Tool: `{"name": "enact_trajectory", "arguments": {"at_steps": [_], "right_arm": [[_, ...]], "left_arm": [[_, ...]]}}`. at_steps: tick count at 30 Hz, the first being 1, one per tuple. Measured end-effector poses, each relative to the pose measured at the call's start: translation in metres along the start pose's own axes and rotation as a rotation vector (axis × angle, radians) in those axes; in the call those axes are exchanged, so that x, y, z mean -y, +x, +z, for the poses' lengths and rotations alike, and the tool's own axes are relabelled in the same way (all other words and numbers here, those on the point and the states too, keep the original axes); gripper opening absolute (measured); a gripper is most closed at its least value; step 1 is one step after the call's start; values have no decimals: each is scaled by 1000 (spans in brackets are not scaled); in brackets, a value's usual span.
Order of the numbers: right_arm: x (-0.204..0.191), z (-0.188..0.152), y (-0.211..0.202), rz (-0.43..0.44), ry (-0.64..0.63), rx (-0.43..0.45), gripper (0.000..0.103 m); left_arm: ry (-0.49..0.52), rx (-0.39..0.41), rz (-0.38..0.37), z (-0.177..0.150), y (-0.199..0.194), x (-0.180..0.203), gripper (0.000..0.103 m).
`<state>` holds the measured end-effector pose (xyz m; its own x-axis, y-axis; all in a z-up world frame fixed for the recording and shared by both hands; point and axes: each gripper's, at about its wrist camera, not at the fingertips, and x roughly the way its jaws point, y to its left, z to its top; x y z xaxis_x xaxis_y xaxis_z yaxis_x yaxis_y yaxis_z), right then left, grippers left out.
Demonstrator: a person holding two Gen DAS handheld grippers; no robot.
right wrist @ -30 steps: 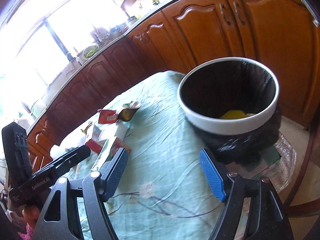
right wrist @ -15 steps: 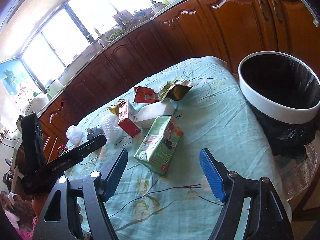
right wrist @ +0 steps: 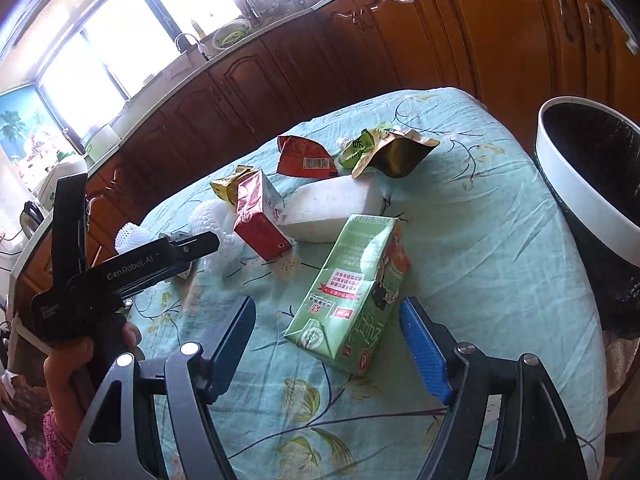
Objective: Collect trash
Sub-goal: 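Grasp the green juice carton with the right tool while the left grasps the white foam net, then carry the carton and foam net over the bin and release both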
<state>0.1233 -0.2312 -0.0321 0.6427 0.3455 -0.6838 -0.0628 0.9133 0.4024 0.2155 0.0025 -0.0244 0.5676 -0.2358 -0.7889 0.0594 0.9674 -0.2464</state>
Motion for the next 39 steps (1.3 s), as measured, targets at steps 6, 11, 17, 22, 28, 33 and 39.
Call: {"name": "enact_trajectory", "arguments": {"at_steps": [6,11,17,22,28,33,39], "right_arm": [[-3,3,13,-20,-20,-23,74],[1,-2,11,-35,-26,-21,32],[8,-7,-9,-23,-36,17,32],[19,-5,-27,-21,-31,41,32],[32,-6,-48,-36,-10,69,32],[47,-1,-67,-61,10,103,32],[68,3,-90,-101,31,143,32]], "left_arm": [[-40,-43,-40,1,21,-9,51],[-47,-33,-59,-7,15,-13,19],[-9,-9,-79,-23,-13,-9,15],[80,8,-110,-37,-37,13,15],[189,-12,-183,-51,-45,56,15],[264,-35,-240,-56,-41,96,15],[327,-58,-287,-57,-33,135,15]]}}
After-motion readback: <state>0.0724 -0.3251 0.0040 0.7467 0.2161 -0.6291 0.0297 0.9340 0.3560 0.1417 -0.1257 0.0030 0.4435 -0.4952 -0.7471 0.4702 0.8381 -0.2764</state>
